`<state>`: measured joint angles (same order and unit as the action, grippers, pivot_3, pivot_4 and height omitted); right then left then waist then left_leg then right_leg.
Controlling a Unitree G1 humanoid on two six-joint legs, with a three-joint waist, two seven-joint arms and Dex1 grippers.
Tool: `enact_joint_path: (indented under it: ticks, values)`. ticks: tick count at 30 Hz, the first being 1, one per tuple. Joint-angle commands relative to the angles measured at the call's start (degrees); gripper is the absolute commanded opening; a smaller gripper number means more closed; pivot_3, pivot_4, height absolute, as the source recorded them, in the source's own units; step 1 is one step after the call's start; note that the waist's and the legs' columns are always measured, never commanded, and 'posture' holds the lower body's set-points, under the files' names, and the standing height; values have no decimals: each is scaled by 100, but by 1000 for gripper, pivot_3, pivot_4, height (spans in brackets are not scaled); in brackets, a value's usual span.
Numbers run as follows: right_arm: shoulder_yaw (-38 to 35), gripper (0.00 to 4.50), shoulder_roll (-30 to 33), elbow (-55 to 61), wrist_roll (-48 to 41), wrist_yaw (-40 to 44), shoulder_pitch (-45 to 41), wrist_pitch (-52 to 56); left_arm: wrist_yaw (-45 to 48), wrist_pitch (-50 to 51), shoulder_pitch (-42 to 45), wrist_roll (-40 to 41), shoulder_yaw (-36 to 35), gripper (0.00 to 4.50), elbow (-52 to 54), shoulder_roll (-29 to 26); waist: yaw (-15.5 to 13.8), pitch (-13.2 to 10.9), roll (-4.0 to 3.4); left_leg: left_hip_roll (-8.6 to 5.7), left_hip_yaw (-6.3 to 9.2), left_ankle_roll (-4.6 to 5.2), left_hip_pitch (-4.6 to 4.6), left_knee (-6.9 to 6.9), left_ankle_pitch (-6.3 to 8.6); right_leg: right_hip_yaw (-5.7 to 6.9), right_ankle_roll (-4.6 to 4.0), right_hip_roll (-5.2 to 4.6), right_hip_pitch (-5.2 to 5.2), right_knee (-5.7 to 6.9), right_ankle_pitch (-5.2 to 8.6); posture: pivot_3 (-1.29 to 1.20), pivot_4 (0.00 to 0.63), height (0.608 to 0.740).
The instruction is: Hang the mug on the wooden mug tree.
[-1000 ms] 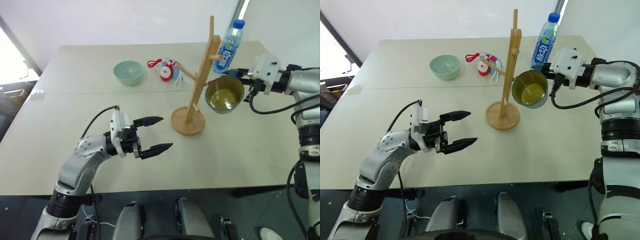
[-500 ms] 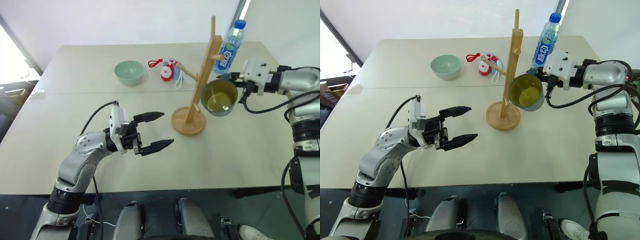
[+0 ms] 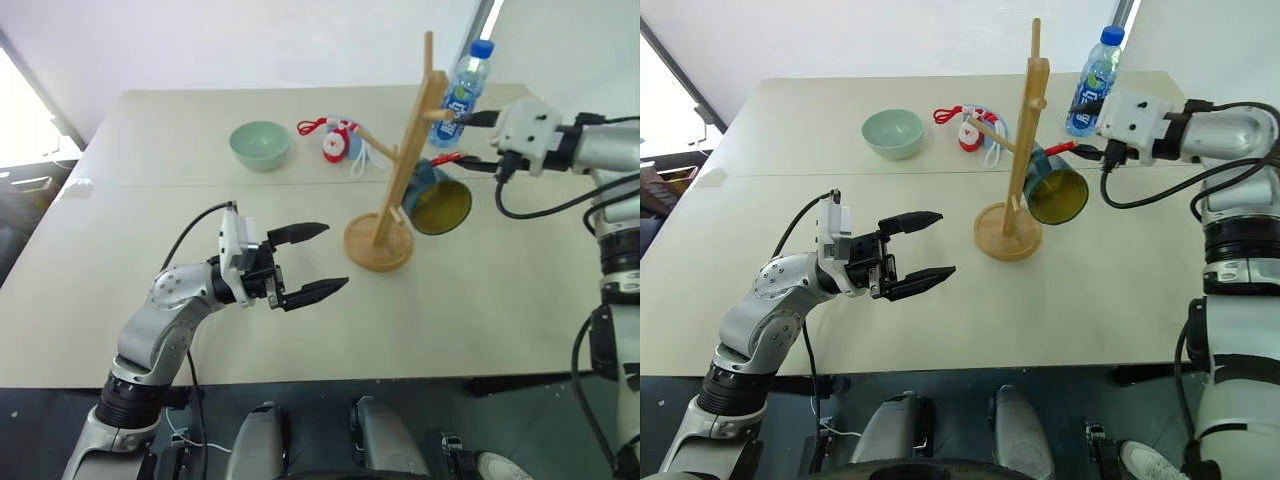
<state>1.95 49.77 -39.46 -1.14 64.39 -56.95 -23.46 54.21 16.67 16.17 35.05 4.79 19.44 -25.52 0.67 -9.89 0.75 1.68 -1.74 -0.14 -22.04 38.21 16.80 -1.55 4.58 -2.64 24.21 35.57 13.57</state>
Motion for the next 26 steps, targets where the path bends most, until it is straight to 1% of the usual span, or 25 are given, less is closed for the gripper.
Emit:
enact_joint_path:
  ticks: [1,3,6,8,11,13,15,20,26]
  values:
    - [-525,2480,281,304,-292,-290,140,101,-283,-204,-13,-242,-155,4500,-54,83,1,0,0,-1,0,0,0,0,0,0,0,-1,0,0,0,0,150,740]
    - [-839,2480,364,494,-496,-478,491,340,-535,-320,-81,-459,-220,4500,-239,154,-7,0,0,-2,0,0,0,0,0,0,0,-1,-1,0,0,0,150,740]
    - [-1607,2480,268,1109,-1025,-1003,1629,1071,-1149,-697,-299,-1099,-351,4500,-851,280,-22,4,1,-1,2,0,3,0,0,3,1,0,-8,2,0,0,150,740]
    - [-1899,2480,97,1578,-1274,-1234,2316,1367,-1503,-874,-371,-1394,-427,4500,-1157,372,-25,4,1,-1,5,0,8,-1,0,5,1,0,-16,1,-1,0,150,740]
    - [-2306,2480,-575,2510,-1868,-1695,3500,1917,-2005,-994,-533,-1493,-704,4500,-1536,617,4,4,2,3,5,1,13,-2,0,2,4,0,-16,4,-2,0,150,740]
    - [-2391,2480,-1081,2917,-1973,-2052,4162,2013,-2302,-1125,-627,-1606,-851,4500,-1722,762,16,4,2,5,8,1,33,-3,1,-5,6,1,-21,16,-3,0,150,740]
    - [-2360,2480,-1577,3257,-2085,-2334,4647,2096,-2543,-1171,-725,-1772,-917,4500,-1938,817,22,4,0,4,6,1,62,-6,1,-9,6,3,-42,27,-2,0,150,740]
    - [-2096,2480,-2135,3542,-2030,-2582,5039,2115,-2921,-1068,-857,-2074,-901,4500,-2183,855,36,3,-1,3,5,-4,78,6,-3,-13,-15,10,-50,45,9,0,150,740]
    - [-1945,2480,-2314,3360,-1971,-2618,5035,2020,-2850,-1120,-1072,-2009,-943,4500,-1996,828,21,5,3,3,8,-2,95,5,-5,-10,-19,13,-67,46,9,0,150,740]
